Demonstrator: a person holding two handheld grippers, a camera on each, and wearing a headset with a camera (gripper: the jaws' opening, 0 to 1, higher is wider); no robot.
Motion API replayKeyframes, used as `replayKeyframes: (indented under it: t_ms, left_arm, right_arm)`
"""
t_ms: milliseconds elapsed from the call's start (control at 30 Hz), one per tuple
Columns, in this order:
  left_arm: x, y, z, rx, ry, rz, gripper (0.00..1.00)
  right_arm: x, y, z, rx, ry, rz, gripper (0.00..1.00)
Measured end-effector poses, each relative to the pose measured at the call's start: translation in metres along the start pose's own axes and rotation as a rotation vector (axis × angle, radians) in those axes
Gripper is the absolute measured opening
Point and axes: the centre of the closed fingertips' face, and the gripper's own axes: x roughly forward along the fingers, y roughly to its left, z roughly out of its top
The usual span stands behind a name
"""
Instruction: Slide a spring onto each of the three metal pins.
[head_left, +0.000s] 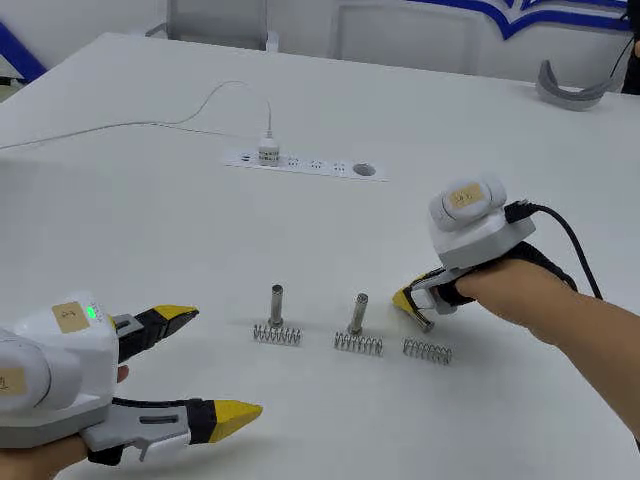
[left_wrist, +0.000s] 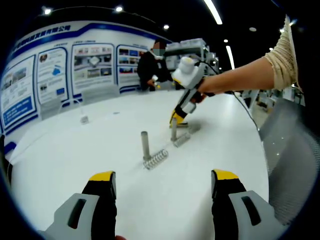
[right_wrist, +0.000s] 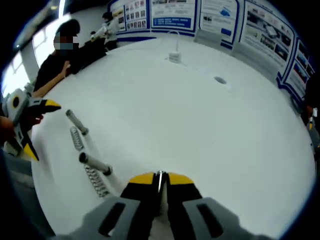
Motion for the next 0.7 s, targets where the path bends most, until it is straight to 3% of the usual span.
replayKeyframes:
  t_ms: [300, 500, 700]
  left_arm:
    - [-0.0010, 0.0003, -0.0019, -0.004, 0.005, 0.003, 0.79]
    - [-0.0008, 0.0004, -0.0023, -0.005, 0.007, 0.003, 0.78]
    - [-0.0002, 0.0023, -0.0036, -0.004, 0.014, 0.004, 0.78]
  right_arm:
    - [0.0012, 0.0005, -0.0017, 0.006, 0.047, 0.018, 0.10]
    - [0.0003, 0.0045, -0.0028, -0.044, 0.102, 0.011, 0.09]
    - [0.0002, 0.0040, -0.0042, -0.055, 0.107, 0.002, 0.09]
